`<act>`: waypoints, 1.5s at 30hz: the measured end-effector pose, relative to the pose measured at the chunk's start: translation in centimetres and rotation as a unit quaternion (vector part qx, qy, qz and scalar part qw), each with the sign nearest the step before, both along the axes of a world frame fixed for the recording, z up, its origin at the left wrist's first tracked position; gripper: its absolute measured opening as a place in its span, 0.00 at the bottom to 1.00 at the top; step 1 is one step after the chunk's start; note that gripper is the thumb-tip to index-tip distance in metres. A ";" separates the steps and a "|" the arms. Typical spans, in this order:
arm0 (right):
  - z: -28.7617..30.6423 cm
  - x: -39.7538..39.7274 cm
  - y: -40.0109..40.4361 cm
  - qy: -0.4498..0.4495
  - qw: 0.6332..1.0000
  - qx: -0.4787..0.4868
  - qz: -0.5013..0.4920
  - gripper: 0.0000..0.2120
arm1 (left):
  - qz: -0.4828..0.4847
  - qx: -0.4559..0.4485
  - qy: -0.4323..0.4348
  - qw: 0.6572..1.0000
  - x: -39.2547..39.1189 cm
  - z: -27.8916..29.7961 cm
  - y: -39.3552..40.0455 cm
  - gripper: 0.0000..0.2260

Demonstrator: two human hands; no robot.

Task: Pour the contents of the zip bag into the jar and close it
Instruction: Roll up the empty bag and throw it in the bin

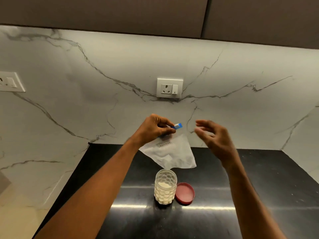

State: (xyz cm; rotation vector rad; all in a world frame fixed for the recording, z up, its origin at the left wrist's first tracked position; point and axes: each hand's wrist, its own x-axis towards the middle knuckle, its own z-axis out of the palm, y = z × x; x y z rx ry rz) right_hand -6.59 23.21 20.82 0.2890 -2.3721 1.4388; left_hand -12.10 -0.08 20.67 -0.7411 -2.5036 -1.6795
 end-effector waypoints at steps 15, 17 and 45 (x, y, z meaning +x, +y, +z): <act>2.9 -0.7 -5.4 -0.018 0.978 -0.171 0.117 0.07 | -0.023 -0.035 0.079 0.996 2.2 5.0 -1.8 0.09; 2.9 -0.4 -5.4 -0.019 0.979 -0.162 0.120 0.05 | -0.023 -0.039 0.075 0.996 2.4 5.1 -1.8 0.11; 1.4 -0.6 -5.9 0.066 0.987 -0.149 0.001 0.05 | 0.005 -0.110 0.087 0.990 2.0 4.3 -6.8 0.07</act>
